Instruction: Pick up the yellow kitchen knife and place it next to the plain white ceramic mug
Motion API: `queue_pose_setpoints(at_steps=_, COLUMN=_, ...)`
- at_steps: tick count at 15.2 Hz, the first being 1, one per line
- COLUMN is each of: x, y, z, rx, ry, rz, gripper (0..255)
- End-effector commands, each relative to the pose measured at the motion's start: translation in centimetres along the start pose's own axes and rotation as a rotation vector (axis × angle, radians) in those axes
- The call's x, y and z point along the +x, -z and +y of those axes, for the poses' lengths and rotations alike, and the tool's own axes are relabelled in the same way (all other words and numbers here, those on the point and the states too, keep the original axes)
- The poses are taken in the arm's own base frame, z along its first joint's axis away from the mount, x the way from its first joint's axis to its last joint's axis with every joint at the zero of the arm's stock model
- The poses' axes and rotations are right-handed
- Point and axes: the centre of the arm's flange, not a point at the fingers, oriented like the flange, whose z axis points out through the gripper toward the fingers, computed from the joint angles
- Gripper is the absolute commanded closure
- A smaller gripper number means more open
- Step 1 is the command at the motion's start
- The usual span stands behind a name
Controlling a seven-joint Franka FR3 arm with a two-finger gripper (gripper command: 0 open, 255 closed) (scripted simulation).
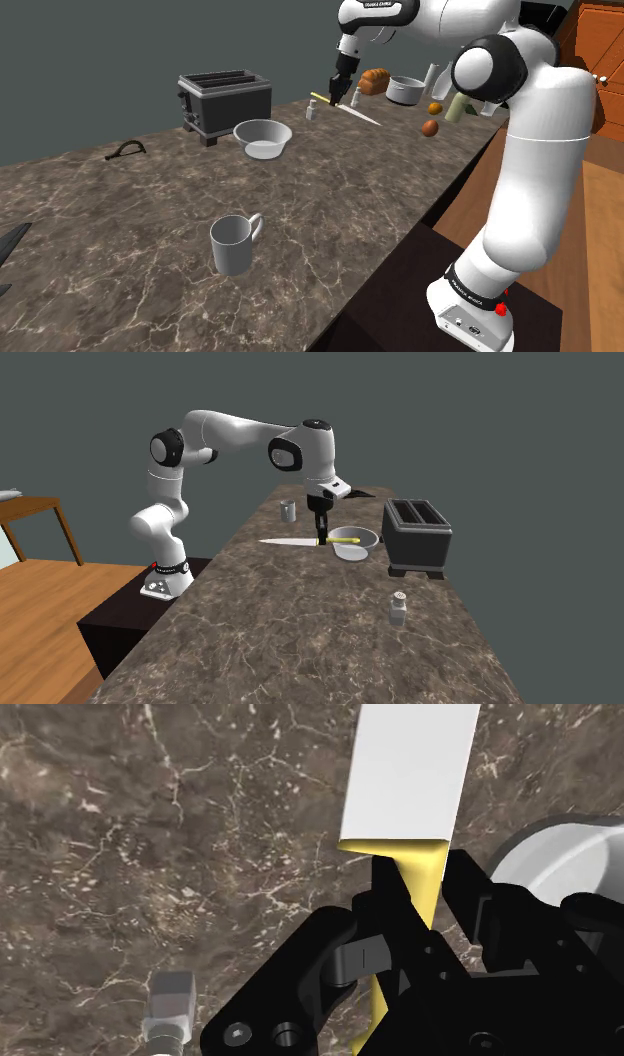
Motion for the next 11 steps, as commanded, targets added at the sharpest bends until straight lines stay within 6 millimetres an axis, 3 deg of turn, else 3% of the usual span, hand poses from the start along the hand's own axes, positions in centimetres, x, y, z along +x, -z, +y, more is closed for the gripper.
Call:
queue_pose_setpoints(at_steps=1, x=0.2, y=-0.4, z=-2.6, rx=0.0, ry=-0.001, rz=0.0, gripper=255)
queue_pose_setpoints(at_steps=11, x=1.0, y=-2.7, z=-15.6, rx=0.0, ry=-0.001, rz=0.0, gripper=255)
